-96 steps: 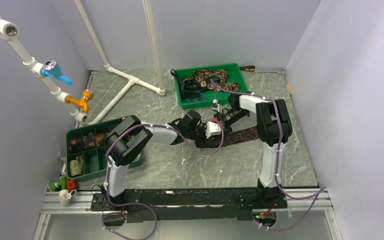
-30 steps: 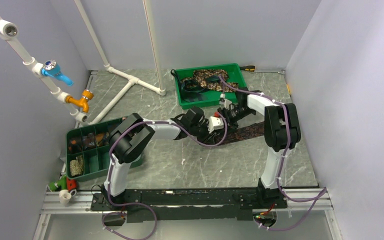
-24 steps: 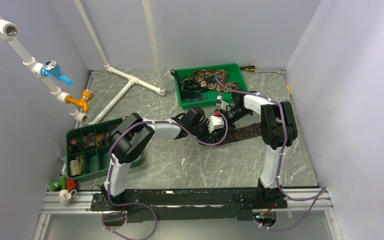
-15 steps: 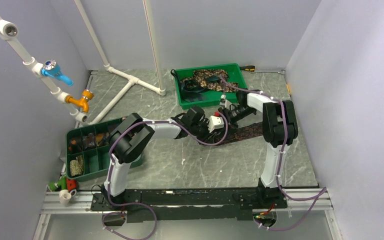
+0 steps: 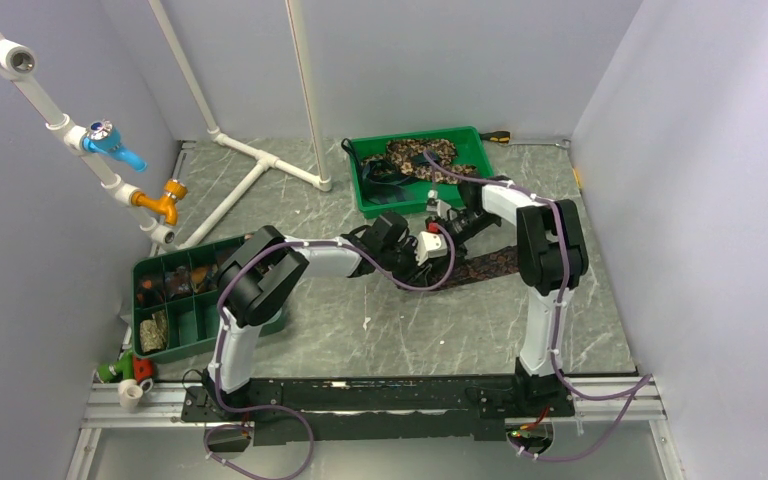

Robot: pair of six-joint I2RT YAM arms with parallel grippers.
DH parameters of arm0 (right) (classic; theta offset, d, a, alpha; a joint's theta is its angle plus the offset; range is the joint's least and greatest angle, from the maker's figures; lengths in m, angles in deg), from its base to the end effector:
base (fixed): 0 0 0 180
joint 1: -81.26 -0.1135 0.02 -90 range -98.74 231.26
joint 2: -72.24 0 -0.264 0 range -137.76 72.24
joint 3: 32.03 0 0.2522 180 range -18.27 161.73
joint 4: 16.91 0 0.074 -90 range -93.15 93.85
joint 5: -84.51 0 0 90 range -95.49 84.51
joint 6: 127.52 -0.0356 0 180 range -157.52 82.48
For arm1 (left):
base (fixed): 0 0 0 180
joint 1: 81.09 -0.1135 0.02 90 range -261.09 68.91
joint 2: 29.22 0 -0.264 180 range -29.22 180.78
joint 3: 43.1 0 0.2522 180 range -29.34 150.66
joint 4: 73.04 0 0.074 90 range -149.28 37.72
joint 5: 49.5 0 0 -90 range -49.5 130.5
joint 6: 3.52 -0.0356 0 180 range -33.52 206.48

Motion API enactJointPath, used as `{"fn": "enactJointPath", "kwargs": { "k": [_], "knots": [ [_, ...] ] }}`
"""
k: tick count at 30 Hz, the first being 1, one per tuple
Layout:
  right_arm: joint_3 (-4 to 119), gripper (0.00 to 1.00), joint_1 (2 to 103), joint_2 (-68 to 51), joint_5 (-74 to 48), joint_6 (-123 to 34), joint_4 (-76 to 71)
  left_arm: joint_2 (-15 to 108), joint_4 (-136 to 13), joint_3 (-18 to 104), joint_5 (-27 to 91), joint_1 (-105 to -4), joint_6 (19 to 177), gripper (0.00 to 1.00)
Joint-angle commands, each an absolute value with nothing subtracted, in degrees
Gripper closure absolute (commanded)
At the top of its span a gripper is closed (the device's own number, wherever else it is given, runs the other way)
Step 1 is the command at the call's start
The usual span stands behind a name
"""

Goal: Roll the ties
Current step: Roll the tie at the center of the board.

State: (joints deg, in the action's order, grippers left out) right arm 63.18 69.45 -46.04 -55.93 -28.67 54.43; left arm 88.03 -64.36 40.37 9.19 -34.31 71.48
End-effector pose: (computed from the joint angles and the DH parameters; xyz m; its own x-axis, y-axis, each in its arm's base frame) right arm 0.3562 0.1025 0.1508 -0.9532 -0.2994 -0.0423 -0.2216 0.5966 0.7714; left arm 0.2793 -0.3242 0.1375 -0.2174 0.5543 -0.8034 0.9746 0.1679 -0.1479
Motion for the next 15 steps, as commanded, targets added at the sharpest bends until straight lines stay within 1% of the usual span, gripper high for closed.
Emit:
{"fn": "enactJointPath", "kwargs": {
  "k": [1,2,3,5,7,10,11,13,15],
  "knots": [
    [64.2,0.59,68.8,-49.0,-48.8,-28.1,53.1,93.0,-49.6,36.5,14.1,-34.4,71.2,0.86],
    [64.1,0.73,68.8,-49.6,-47.4,-27.8,53.2,92.9,-49.5,36.5,14.2,-34.4,71.1,0.86],
    [64.0,0.83,68.8,-50.1,-45.8,-27.4,53.3,92.9,-49.5,36.5,14.2,-34.5,71.2,0.86],
    [63.6,1.00,68.9,-50.6,-42.7,-26.9,53.0,92.8,-49.8,36.4,14.1,-34.6,71.0,0.85],
    [63.2,1.00,69.1,-50.8,-39.9,-26.8,52.3,92.8,-50.0,36.4,13.9,-34.7,70.8,0.83],
    [62.7,1.00,70.3,-51.7,-36.7,-27.7,50.8,92.3,-50.9,36.3,13.6,-35.0,69.6,0.74],
    [62.9,1.00,70.6,-52.3,-35.7,-27.7,50.9,91.9,-51.6,35.8,13.4,-35.1,69.2,0.69],
    [63.0,1.00,71.3,-53.3,-33.6,-27.7,50.6,90.2,-54.9,34.2,12.0,-35.8,68.2,0.55],
    [63.0,1.00,71.4,-54.0,-31.5,-27.6,50.0,87.2,-60.7,31.9,10.9,-36.8,67.2,0.46]
  ]
}}
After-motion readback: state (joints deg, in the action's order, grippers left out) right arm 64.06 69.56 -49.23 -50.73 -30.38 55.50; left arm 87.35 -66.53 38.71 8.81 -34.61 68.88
